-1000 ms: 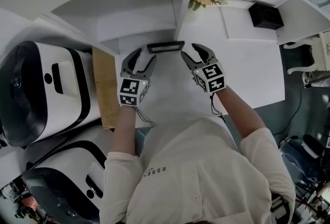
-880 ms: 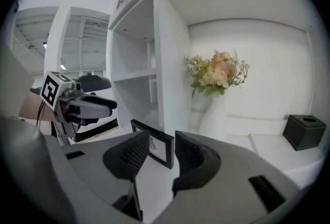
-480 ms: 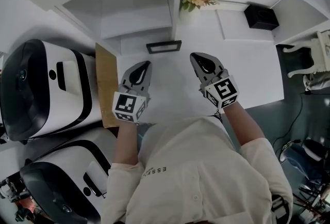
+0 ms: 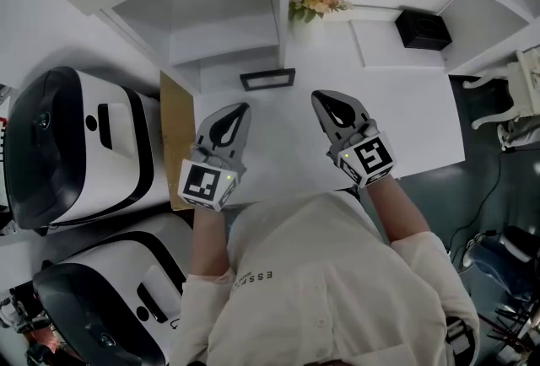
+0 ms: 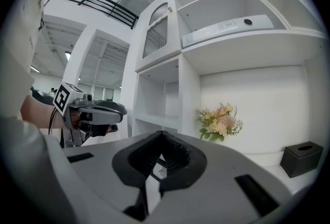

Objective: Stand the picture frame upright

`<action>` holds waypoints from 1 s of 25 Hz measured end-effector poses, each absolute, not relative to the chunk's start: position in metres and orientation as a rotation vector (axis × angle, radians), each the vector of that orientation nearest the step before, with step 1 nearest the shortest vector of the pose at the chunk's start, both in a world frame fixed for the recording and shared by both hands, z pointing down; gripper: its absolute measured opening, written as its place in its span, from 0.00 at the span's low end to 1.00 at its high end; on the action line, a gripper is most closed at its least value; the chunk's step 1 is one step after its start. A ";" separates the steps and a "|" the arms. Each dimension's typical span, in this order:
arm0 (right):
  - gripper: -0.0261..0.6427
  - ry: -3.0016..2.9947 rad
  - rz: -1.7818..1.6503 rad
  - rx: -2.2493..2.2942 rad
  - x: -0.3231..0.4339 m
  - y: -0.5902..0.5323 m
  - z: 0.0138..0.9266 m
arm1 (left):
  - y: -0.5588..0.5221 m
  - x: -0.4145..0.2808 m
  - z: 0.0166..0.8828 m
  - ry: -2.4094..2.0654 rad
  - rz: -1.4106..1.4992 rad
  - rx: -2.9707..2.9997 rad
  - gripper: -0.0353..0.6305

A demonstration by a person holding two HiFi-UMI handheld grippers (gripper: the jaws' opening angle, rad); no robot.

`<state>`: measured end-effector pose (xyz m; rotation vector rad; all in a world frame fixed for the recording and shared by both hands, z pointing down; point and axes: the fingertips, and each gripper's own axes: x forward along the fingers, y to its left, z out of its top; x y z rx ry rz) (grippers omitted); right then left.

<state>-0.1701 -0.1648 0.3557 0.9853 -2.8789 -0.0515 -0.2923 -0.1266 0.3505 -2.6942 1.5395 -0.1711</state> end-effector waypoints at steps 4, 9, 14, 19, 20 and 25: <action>0.06 -2.893 -0.053 1.007 -0.170 -0.165 0.346 | -0.127 -0.294 0.348 1.544 -0.151 -2.707 0.06; 0.06 -2.899 -0.062 1.003 -0.169 -0.165 0.340 | -0.129 -0.296 0.347 1.558 -0.153 -2.714 0.06; 0.06 -2.906 -0.025 1.026 -0.168 -0.171 0.338 | -0.132 -0.294 0.342 1.528 -0.160 -2.719 0.06; 0.06 -2.899 -0.013 1.036 -0.171 -0.173 0.342 | -0.133 -0.296 0.343 1.533 -0.164 -2.724 0.06; 0.06 -2.894 -0.006 1.043 -0.171 -0.173 0.343 | -0.133 -0.297 0.344 1.540 -0.167 -2.726 0.06; 0.06 -2.882 0.025 1.062 -0.170 -0.175 0.346 | -0.132 -0.297 0.346 1.544 -0.183 -2.732 0.06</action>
